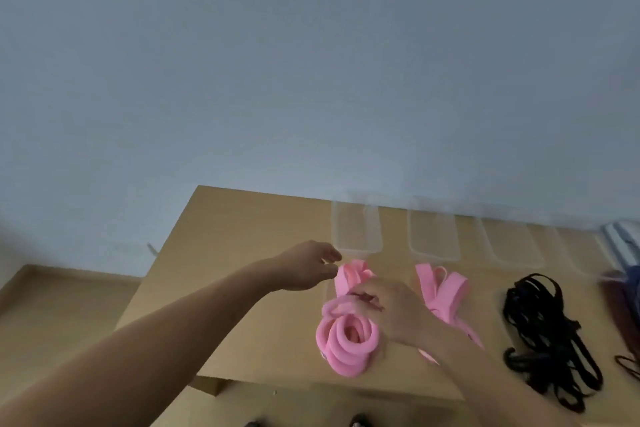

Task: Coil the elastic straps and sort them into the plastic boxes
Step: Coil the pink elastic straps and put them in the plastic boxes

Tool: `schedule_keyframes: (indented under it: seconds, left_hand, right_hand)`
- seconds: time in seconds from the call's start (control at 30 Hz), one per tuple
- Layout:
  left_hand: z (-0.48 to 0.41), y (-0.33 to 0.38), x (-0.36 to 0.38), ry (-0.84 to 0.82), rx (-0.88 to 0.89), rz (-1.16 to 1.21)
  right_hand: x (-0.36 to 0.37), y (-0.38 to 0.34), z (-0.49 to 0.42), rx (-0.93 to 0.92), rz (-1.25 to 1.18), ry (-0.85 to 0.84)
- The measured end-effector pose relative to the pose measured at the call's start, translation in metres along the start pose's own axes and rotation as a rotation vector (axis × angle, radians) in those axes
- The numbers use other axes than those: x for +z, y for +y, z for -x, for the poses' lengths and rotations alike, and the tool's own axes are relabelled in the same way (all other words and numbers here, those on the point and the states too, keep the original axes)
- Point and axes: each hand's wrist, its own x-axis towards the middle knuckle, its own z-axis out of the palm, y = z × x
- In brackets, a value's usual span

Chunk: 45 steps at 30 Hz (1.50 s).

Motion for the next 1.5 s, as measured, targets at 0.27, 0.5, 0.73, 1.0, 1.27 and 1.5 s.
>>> schedule_keyframes:
  seconds: [0.27, 0.5, 0.73, 1.0, 1.27, 1.5]
  left_hand:
    - [0.011, 0.021, -0.042, -0.172, 0.23, 0.335]
    - [0.031, 0.076, -0.08, 0.011, 0.445, 0.408]
    - [0.053, 0.124, -0.107, 0.078, 0.576, 0.514]
    - [0.055, 0.135, -0.092, 0.083, 0.365, 0.603]
    - [0.058, 0.134, -0.087, 0.085, 0.325, 0.638]
    - [0.061, 0.128, -0.08, 0.218, 0.388, 0.509]
  right_hand:
    - [-0.061, -0.06, 0.005, 0.069, -0.237, 0.468]
    - [-0.123, -0.112, 0.013, -0.031, -0.305, 0.736]
    - [-0.163, -0.13, 0.022, -0.218, -0.273, 0.904]
    - [-0.155, -0.108, 0.015, -0.3, -0.188, 0.931]
    - [-0.155, -0.088, 0.015, -0.268, -0.393, 0.715]
    - [-0.161, -0.09, 0.01, -0.226, -0.62, 0.433]
